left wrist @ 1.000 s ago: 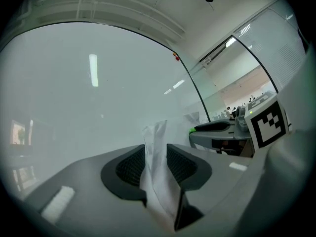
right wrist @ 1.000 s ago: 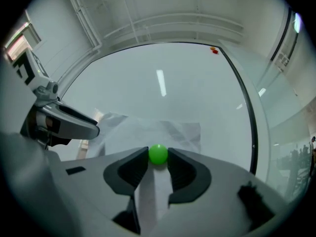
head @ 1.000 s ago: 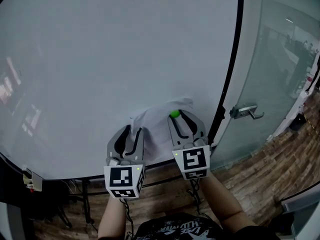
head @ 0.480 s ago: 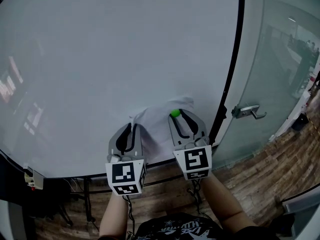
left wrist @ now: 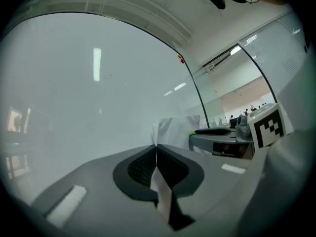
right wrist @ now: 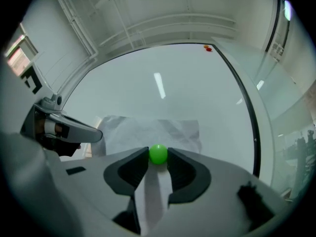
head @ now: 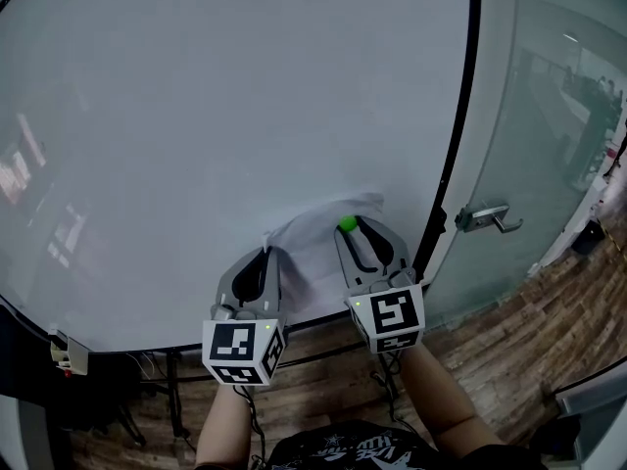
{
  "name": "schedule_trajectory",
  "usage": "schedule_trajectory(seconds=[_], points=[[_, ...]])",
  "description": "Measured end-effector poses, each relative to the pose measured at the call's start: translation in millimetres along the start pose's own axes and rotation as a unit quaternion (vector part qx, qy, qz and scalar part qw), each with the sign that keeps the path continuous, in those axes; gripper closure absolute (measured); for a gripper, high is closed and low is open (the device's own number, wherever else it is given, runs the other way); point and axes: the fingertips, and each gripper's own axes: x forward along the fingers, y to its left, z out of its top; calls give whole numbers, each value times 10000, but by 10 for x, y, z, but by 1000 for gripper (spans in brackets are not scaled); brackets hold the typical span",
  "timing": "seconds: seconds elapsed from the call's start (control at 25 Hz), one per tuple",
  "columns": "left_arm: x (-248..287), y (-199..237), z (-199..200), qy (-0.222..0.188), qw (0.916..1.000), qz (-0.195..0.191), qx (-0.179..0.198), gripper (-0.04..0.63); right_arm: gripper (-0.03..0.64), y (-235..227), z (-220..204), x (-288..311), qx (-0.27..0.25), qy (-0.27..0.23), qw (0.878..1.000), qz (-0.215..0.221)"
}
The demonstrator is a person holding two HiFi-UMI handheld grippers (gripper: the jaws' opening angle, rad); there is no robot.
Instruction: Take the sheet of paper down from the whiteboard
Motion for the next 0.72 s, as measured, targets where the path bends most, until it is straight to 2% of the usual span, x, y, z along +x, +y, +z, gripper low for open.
schedule_trajectory(seconds=[0.32,0.72], points=[[-179,9,-70,91,9996,-178,-180,584,486,172,14,-268,115,-16,9999,-83],[-774,70,-506,633,9961,-432,-444,584,486,587,-92,-761,311,324,9982,-389]])
